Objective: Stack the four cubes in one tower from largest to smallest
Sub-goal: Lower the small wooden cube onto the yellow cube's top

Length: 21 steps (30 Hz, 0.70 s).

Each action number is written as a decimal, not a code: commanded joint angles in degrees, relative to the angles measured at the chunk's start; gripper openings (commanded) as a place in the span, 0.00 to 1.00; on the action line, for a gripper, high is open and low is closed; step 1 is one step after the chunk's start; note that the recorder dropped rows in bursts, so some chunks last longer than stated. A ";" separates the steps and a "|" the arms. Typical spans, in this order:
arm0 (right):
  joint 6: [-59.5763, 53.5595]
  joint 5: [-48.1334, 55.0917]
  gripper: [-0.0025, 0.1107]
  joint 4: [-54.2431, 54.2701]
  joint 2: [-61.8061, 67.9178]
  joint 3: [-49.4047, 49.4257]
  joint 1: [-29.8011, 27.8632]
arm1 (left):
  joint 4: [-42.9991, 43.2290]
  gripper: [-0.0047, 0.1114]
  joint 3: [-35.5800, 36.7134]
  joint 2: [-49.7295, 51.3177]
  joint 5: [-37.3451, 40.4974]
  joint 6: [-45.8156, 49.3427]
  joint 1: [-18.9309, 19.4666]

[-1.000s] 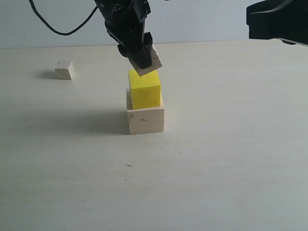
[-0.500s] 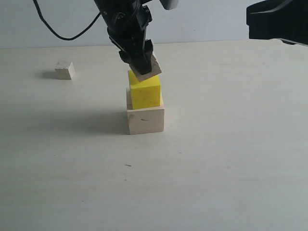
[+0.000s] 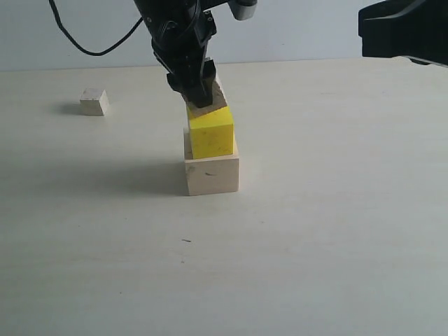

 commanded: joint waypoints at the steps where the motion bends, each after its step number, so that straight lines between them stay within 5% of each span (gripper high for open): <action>1: -0.64 -0.32 0.02 -0.05 -0.07 0.21 -0.05 | -0.53 0.04 -0.56 -0.21 -0.24 0.04 -0.09; 9: -0.64 -0.32 0.02 -0.05 -0.07 0.21 -0.05 | -0.53 0.05 -0.56 -0.33 -0.24 -2.54 -0.09; 17: -0.65 -0.32 0.02 -0.05 -0.07 0.21 -0.05 | -0.53 0.33 -0.56 -2.13 -0.24 -2.76 -0.09; 21: -0.65 -0.32 0.02 -0.05 -0.07 0.21 -0.05 | -0.53 0.33 0.55 -2.13 -0.24 -2.76 -0.44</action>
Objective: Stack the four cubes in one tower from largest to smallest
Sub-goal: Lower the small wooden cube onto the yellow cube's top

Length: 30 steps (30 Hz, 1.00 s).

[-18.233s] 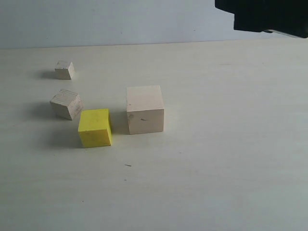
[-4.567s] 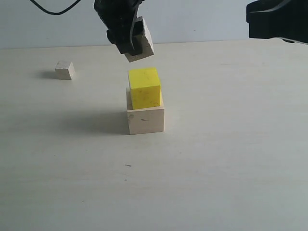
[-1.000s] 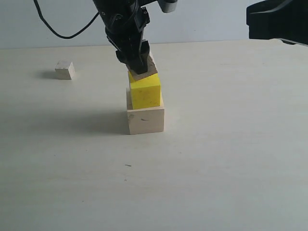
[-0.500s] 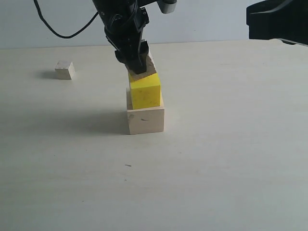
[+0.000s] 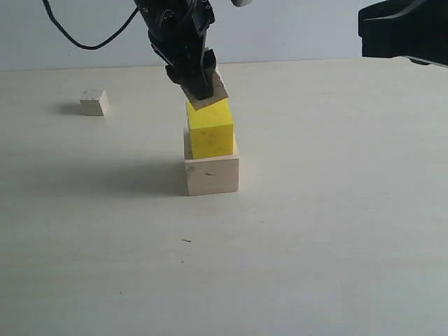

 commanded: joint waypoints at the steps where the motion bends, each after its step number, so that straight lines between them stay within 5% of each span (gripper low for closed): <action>1: -0.65 -0.19 0.02 -0.05 -0.07 0.21 -0.05 | -0.28 0.33 1.18 -0.73 -0.24 -0.53 -0.54; 20: -0.65 -0.07 0.02 -0.05 -0.07 0.21 -0.05 | 4.06 0.34 2.67 -0.73 -0.24 -0.30 -1.90; 27: -0.65 -0.07 0.02 -0.05 -0.07 0.21 -0.05 | 4.47 0.62 2.67 -0.73 -0.24 -0.30 -1.90; 30: -0.65 -0.07 0.02 -0.05 -0.07 0.21 -0.05 | 3.55 0.66 2.67 -0.73 -0.24 -0.30 -1.90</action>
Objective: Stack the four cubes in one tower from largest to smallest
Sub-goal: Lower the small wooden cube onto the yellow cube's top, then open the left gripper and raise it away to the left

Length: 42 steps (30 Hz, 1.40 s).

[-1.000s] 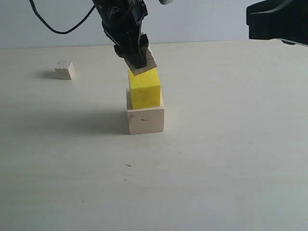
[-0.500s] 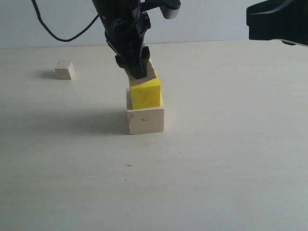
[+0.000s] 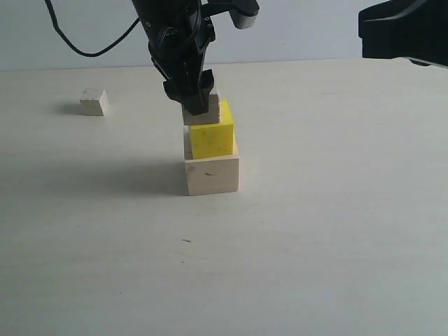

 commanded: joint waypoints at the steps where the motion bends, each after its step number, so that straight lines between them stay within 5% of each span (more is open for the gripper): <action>1: -0.65 -0.28 0.02 -0.05 -0.07 0.21 -0.05 | -0.88 0.66 0.15 -0.63 -0.15 -0.19 -0.15; 17: -0.65 -0.16 0.02 0.16 -0.07 0.21 -0.05 | -0.88 0.65 0.15 -2.31 -0.15 -0.19 -0.46; 30: -0.65 -0.16 0.02 0.43 -0.07 0.21 -0.05 | -0.88 0.37 0.15 -2.31 -0.15 0.46 -0.46; 42: -0.65 -0.16 0.02 0.43 -0.07 0.21 -0.05 | -3.10 0.37 0.15 -2.31 -0.15 0.46 -0.53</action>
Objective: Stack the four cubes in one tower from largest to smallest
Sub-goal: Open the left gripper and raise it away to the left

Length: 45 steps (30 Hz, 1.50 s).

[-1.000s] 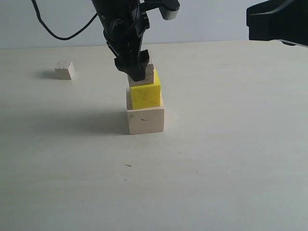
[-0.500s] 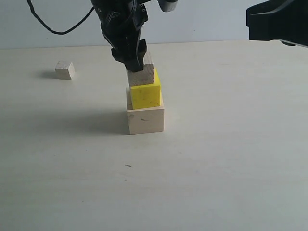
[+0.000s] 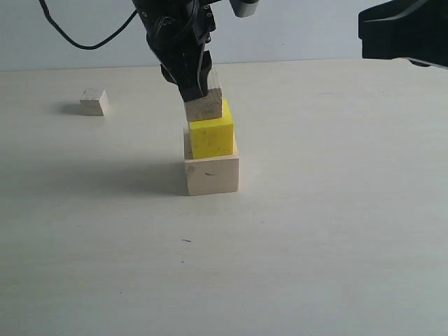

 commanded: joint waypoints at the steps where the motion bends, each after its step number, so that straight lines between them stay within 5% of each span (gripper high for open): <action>1: -0.65 -0.38 0.02 0.20 -0.07 0.21 -0.05 | -2.69 0.37 0.15 -0.57 -0.15 -0.19 -0.36; 26: -0.65 -0.38 0.02 0.20 -0.07 0.21 -0.05 | -2.85 0.37 0.15 -5.91 -0.15 0.04 -0.36; 33: -0.65 -0.38 0.02 0.20 -0.07 0.21 -0.05 | 12.55 0.36 0.15 -8.72 -0.15 -9.53 0.28; 37: -0.65 -0.38 0.02 0.20 -0.07 0.21 -0.05 | 18.95 0.35 0.15 -7.86 -0.73 -26.41 5.16; 40: -0.65 -0.38 0.02 0.20 -0.07 0.21 -0.05 | 18.84 0.06 0.15 -6.78 -4.99 -36.48 11.21; 45: -0.65 -0.38 0.02 0.20 -0.07 0.21 -0.05 | 6.34 0.04 1.29 -3.20 -14.39 -46.24 19.55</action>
